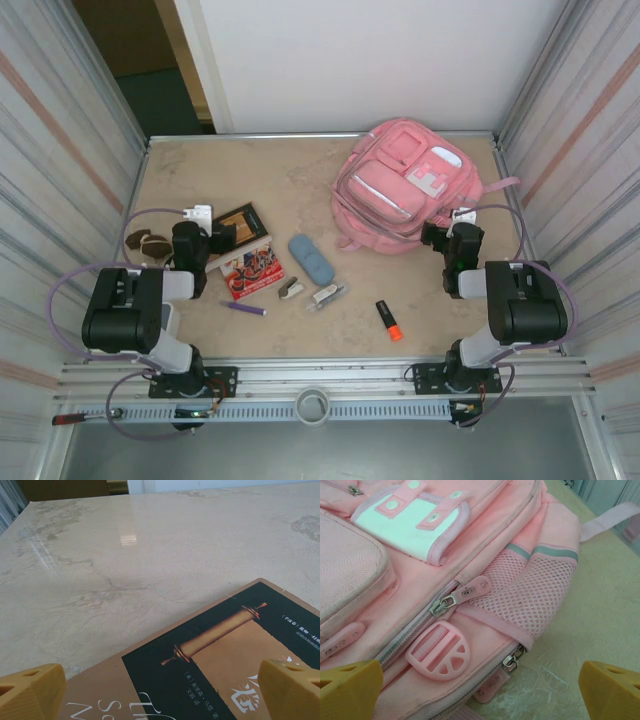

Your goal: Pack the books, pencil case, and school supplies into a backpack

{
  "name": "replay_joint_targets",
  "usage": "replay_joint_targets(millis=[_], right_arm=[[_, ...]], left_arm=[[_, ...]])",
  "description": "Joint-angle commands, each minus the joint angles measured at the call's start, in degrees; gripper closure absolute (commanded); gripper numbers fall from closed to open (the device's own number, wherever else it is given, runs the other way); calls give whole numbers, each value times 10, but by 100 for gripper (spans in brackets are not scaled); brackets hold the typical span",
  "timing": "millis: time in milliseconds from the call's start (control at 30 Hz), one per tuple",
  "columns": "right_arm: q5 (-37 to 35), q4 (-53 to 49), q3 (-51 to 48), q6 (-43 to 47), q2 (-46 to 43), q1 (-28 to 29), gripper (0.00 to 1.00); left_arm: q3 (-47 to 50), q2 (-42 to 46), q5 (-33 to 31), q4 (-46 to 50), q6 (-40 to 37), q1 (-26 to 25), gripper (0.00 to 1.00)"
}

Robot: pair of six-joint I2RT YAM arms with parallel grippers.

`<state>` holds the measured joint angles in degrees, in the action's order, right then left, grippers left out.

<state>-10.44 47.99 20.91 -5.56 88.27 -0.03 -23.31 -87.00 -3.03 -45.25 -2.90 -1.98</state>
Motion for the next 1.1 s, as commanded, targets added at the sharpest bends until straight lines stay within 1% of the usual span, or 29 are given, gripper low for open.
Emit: replay_joint_targets(millis=[0, 733, 1067], right_arm=[[1, 3, 13, -11, 0, -3, 1], [1, 3, 13, -12, 0, -3, 1], [16, -2, 15, -15, -1, -11, 1]], left_arm=[[4, 6, -11, -12, 6, 2, 1], [4, 6, -11, -11, 6, 3, 1], [3, 6, -11, -10, 6, 3, 1]])
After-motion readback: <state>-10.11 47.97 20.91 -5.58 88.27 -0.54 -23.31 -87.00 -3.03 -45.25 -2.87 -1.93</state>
